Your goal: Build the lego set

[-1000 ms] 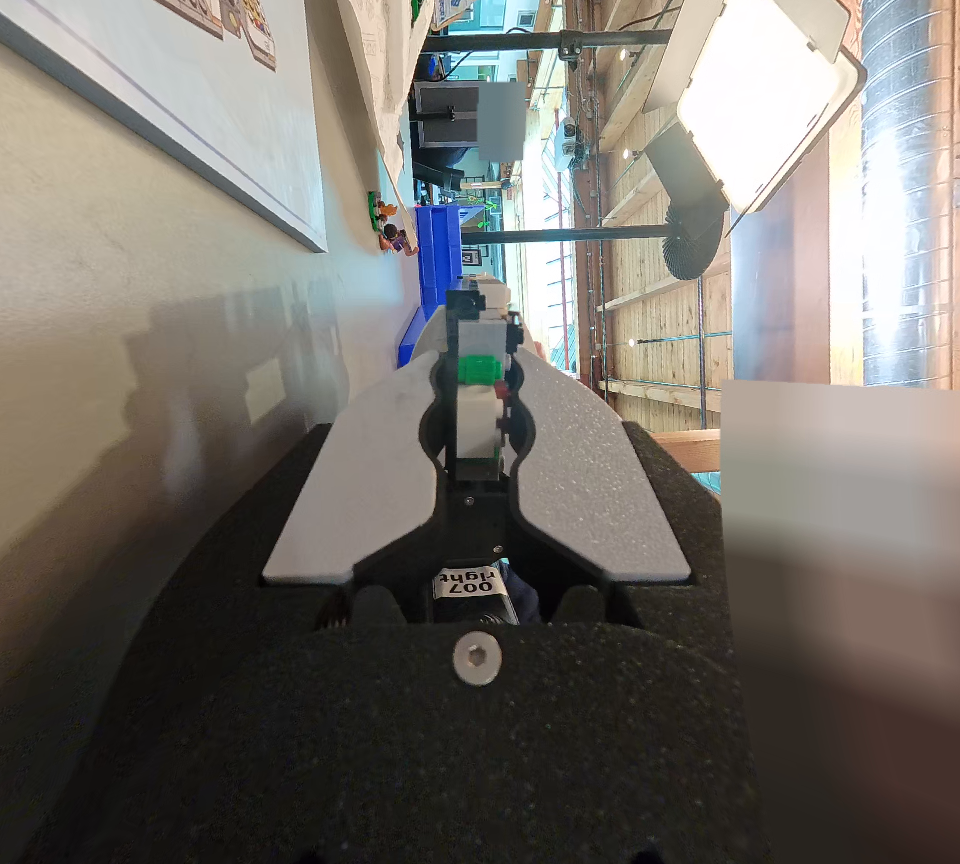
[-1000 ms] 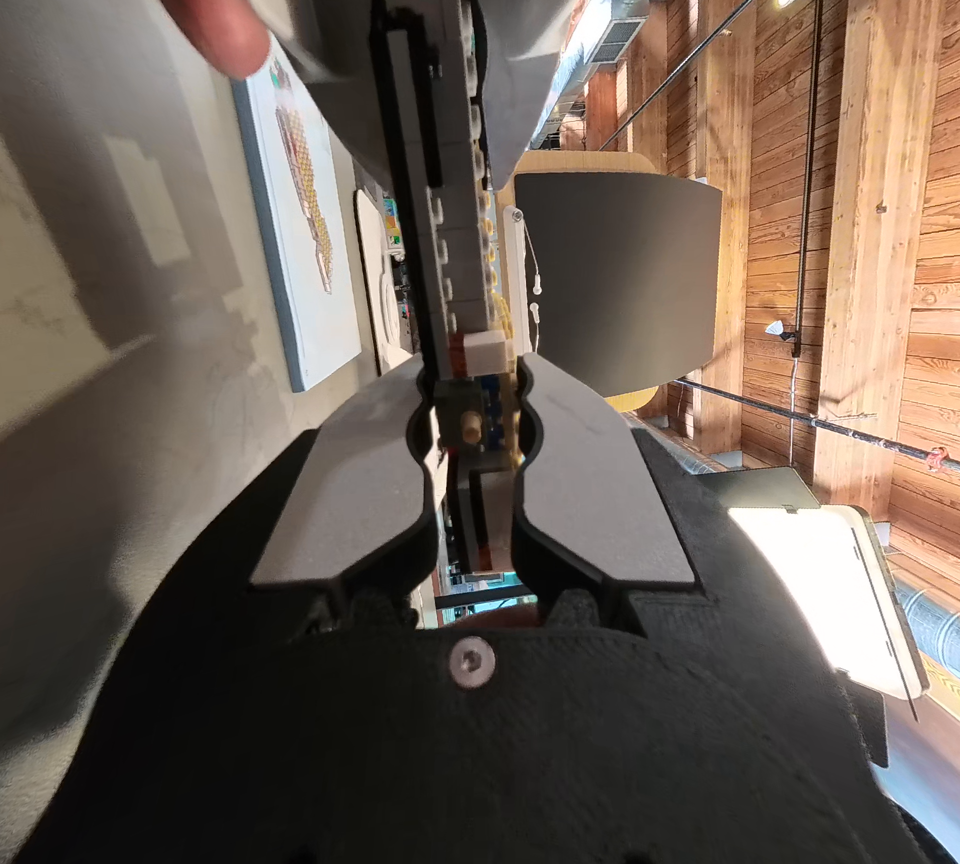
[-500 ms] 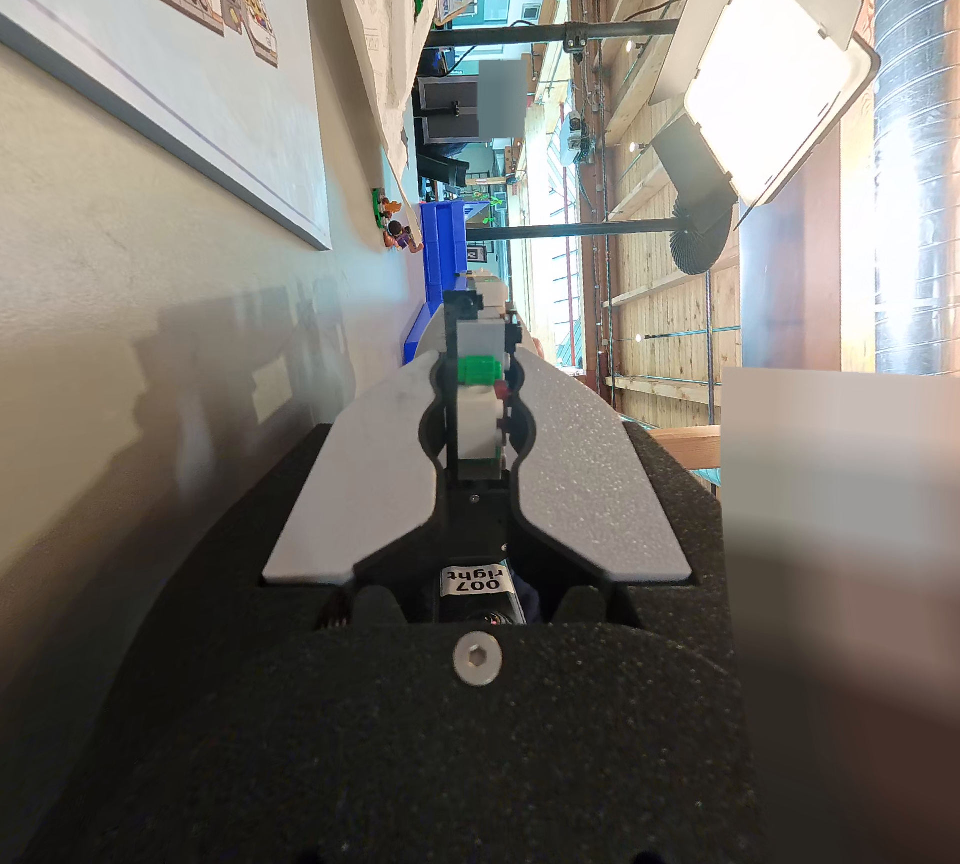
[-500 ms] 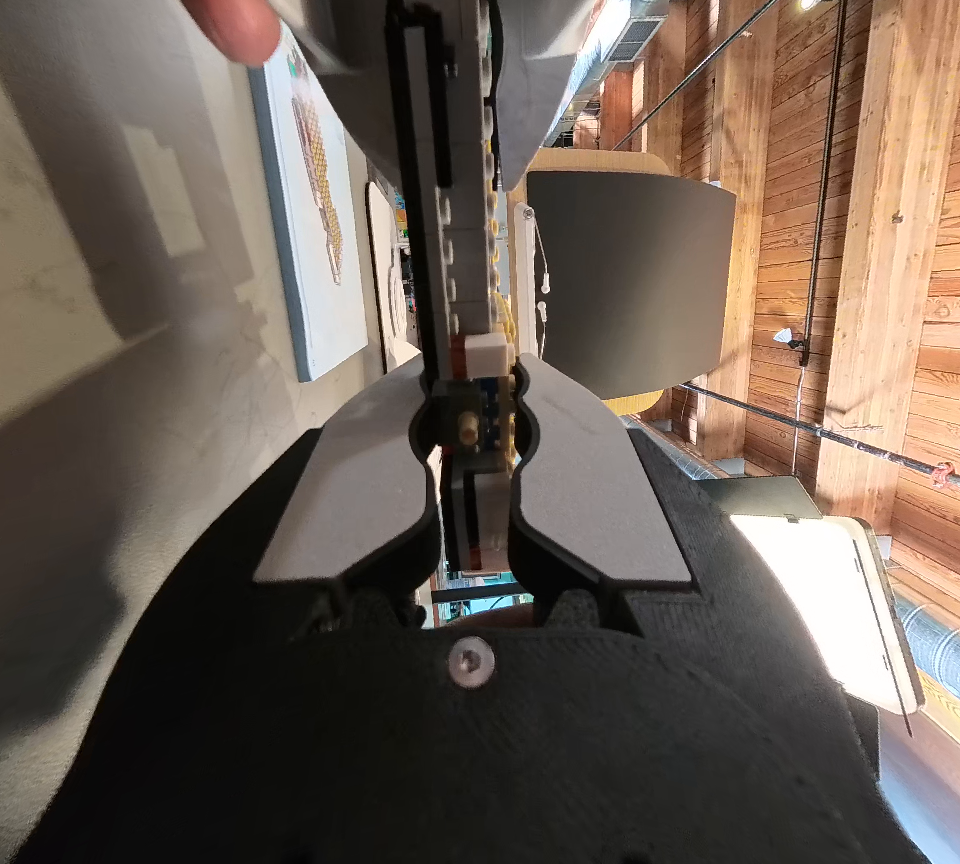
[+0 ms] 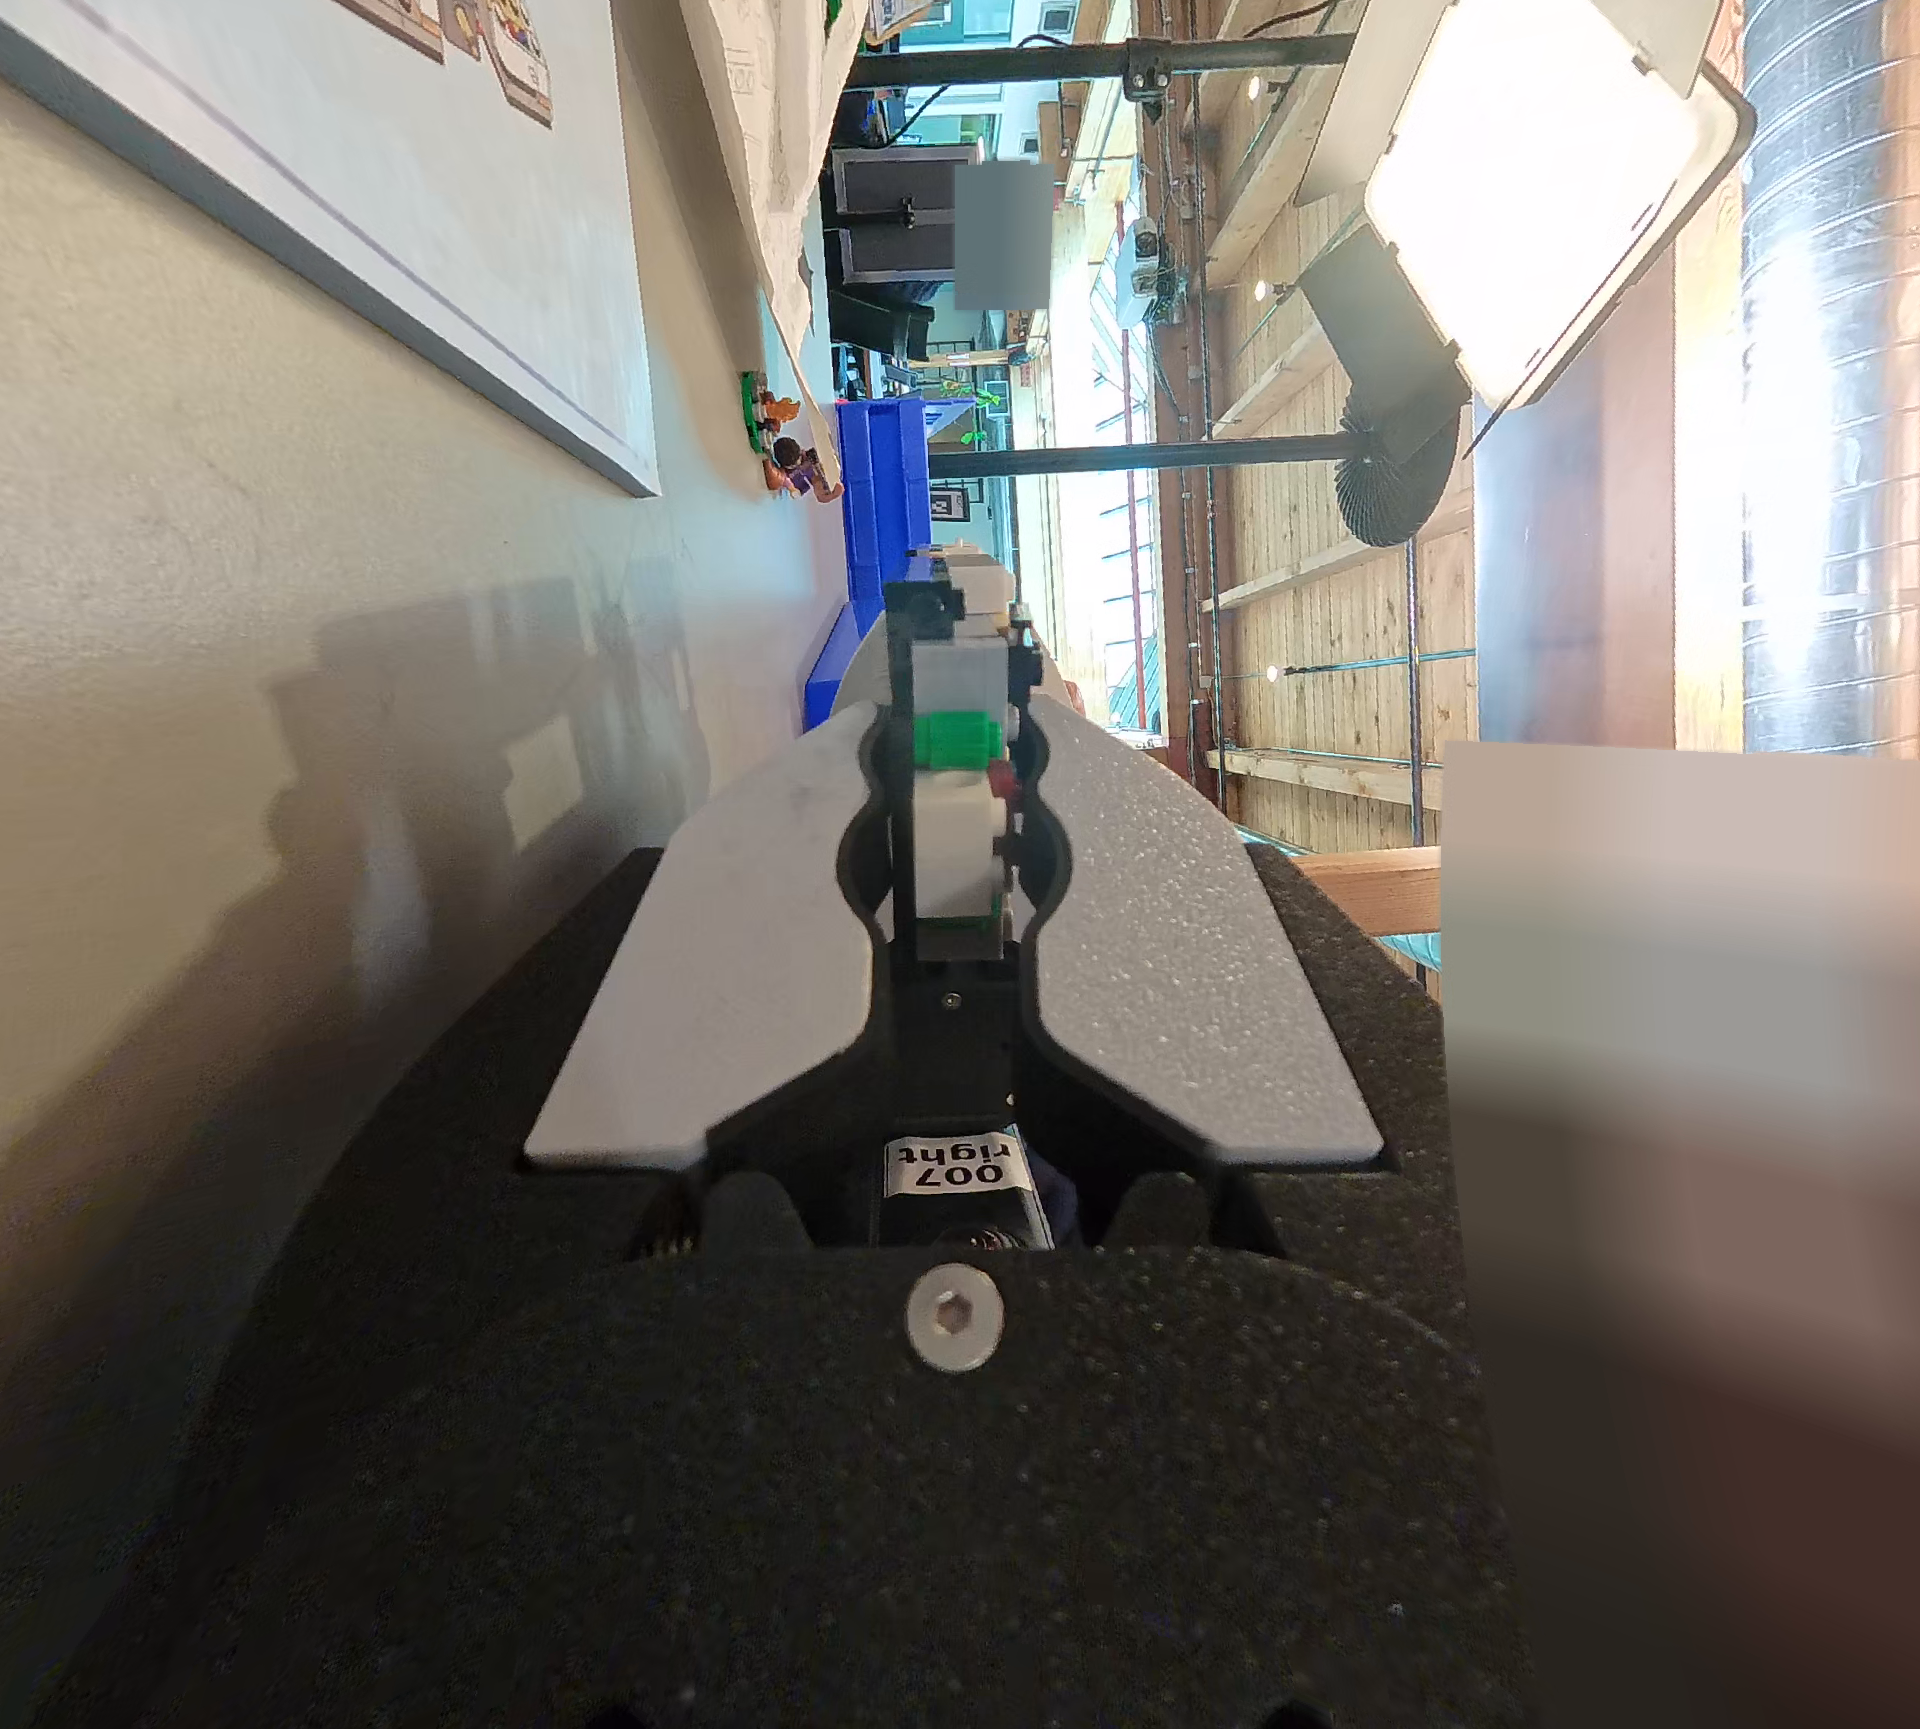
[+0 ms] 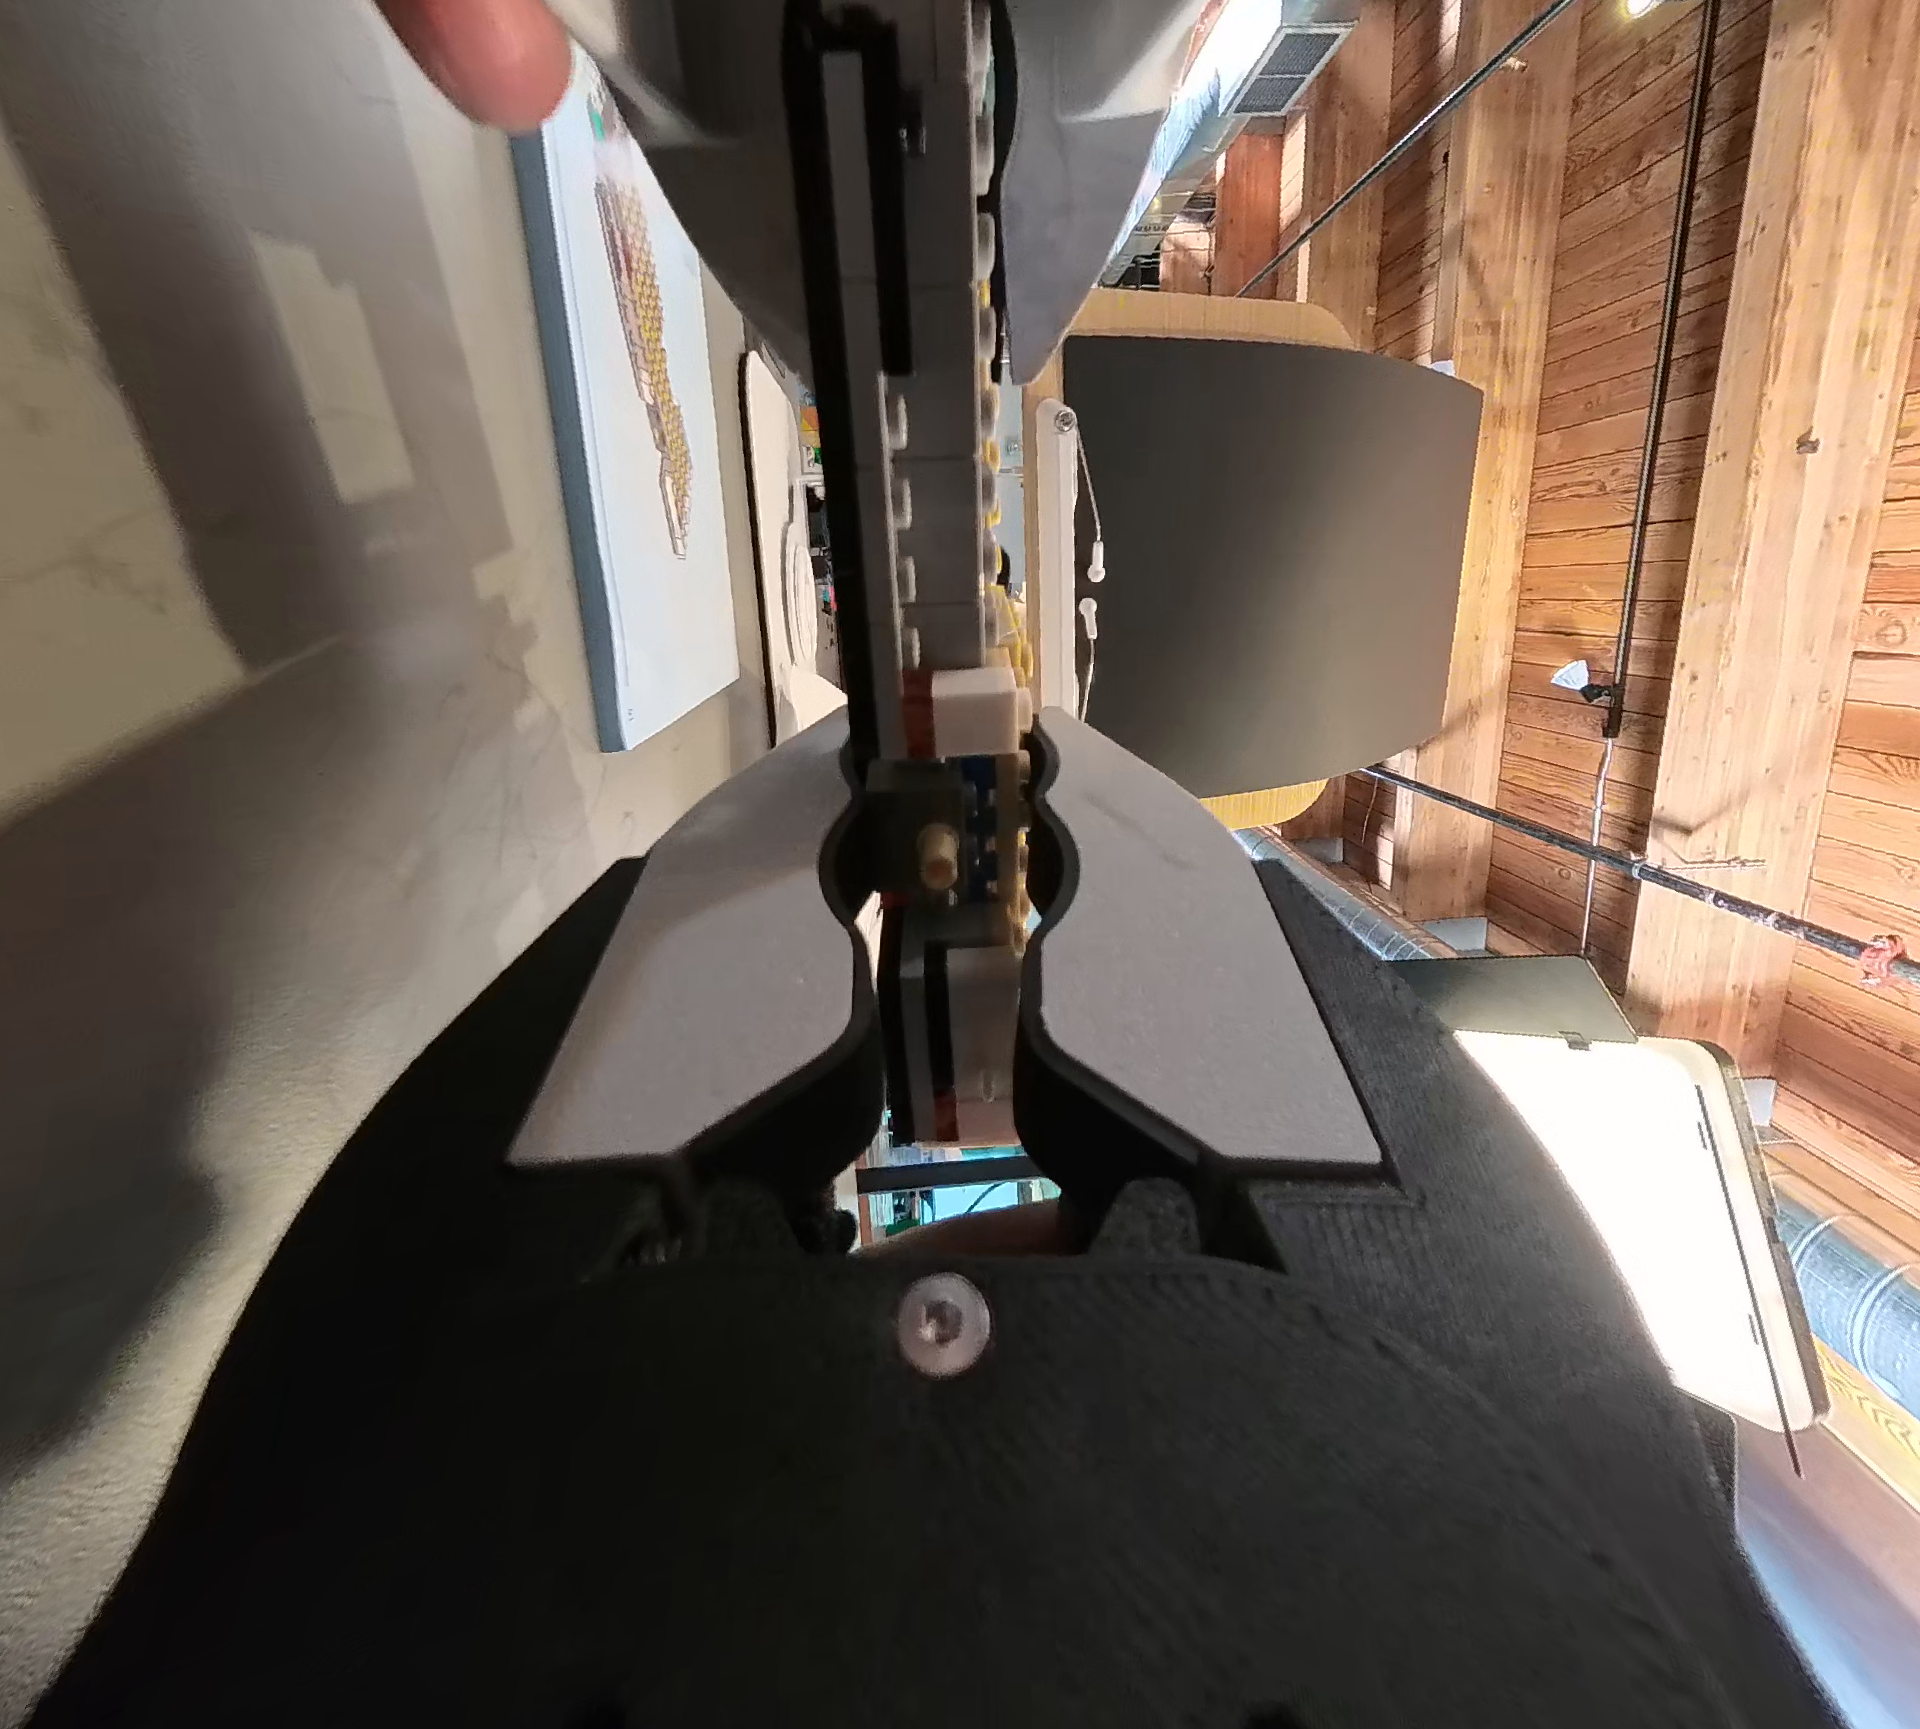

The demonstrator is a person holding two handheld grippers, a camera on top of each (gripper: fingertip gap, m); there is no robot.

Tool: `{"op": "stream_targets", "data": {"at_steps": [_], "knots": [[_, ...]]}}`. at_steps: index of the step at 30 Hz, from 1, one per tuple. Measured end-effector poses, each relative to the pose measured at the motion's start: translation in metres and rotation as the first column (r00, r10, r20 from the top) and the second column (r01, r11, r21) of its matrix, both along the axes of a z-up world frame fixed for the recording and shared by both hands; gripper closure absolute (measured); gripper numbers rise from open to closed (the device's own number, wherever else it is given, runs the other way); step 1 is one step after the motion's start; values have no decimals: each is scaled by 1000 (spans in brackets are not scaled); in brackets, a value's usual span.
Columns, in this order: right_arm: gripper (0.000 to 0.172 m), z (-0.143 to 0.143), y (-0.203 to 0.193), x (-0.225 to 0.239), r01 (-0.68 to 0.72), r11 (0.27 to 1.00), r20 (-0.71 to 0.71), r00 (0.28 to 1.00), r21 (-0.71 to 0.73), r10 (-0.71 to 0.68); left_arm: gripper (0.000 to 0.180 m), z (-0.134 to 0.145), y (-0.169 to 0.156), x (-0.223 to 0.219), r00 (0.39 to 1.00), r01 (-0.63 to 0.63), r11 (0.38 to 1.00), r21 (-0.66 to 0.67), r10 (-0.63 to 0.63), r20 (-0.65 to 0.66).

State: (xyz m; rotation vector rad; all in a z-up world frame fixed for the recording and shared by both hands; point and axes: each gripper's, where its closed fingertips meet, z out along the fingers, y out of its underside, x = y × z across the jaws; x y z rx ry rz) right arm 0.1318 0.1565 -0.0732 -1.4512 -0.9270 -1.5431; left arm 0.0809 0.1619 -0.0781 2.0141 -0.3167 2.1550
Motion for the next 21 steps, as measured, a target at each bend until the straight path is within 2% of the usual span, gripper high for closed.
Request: {"op": "stream_targets", "data": {"at_steps": [15,21], "knots": [[147,-2,0,0,2,1000,1,1000,-19,-2,160,-1,0,0,1000,2,1000,-12,-2,-3],[147,-3,0,-1,-2,1000,1,1000,-24,2,157,-1,-4,1,999,43,998,53,-41,-26]]}}
